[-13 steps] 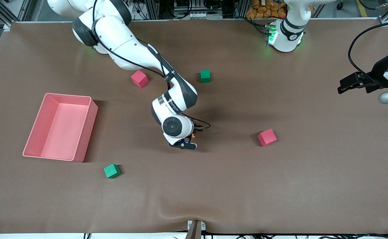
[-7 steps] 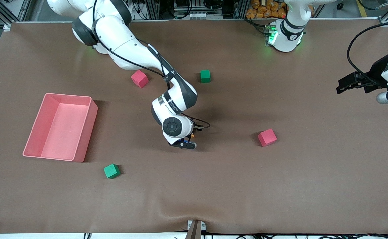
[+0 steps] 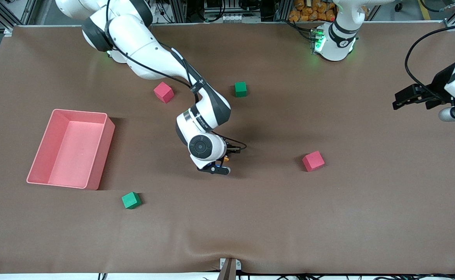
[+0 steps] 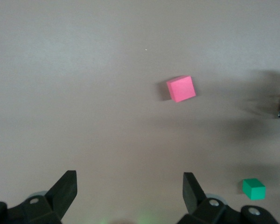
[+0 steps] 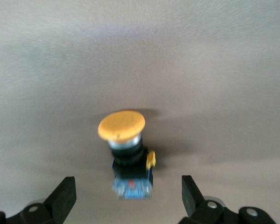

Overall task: Place and upright button with both arms
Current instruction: 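Set the button down and withdraw the right gripper while the left gripper approaches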

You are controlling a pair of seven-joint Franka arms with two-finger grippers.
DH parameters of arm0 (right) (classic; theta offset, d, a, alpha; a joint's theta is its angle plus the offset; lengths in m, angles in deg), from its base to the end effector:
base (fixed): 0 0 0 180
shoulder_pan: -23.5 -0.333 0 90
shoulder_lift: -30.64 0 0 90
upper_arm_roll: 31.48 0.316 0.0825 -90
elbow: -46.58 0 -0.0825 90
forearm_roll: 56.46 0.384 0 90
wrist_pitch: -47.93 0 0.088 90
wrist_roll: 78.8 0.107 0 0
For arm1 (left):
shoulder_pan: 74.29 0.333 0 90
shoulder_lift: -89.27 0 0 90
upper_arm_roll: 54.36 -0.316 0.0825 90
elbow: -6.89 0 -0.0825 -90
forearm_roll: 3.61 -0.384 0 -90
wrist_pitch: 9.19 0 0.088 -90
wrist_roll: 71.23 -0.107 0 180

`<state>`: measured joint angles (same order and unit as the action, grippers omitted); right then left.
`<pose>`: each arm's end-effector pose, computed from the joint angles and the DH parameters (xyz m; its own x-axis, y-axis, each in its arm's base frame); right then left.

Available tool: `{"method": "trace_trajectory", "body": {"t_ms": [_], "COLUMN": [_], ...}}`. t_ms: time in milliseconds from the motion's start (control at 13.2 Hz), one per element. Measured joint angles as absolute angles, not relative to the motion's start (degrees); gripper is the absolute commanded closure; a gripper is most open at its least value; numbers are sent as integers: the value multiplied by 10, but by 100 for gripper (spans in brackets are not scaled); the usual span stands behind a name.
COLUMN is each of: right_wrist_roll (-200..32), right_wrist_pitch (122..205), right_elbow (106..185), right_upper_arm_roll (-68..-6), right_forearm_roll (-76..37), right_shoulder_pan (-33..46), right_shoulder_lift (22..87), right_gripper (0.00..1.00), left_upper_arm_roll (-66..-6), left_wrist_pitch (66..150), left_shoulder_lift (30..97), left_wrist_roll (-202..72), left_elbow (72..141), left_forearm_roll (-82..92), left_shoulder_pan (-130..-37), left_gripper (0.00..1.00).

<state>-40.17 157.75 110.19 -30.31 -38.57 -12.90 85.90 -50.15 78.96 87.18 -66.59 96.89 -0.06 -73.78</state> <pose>0.5878 0.4737 0.2161 0.9408 -0.1294 -0.3133 -0.1726 -0.9783 -0.1144 0.5596 -0.0423 0.6017 0.9972 0.0143 -0.0735 0.0186 -0.9981 0.0588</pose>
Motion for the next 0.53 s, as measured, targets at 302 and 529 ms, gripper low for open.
{"method": "trace_trajectory", "body": {"t_ms": [302,529], "right_wrist_roll": [-400,-402], "right_wrist_pitch": [1480,1446], "right_elbow": [1103,1147], "right_upper_arm_roll": [-341,-381], "right_forearm_roll": [-386,-401], "right_shoulder_pan": [-112,-105], "right_shoulder_lift": [783,718], "right_gripper": [0,0], "left_upper_arm_roll": [-500,-499], "left_wrist_pitch": [811,824], "left_shoulder_lift": [844,812], "left_wrist_roll": [-662,-632], "left_elbow": [968,967], "left_forearm_roll": [8,10], "left_shoulder_pan": [-761,-788], "left_gripper": [0,0]}}
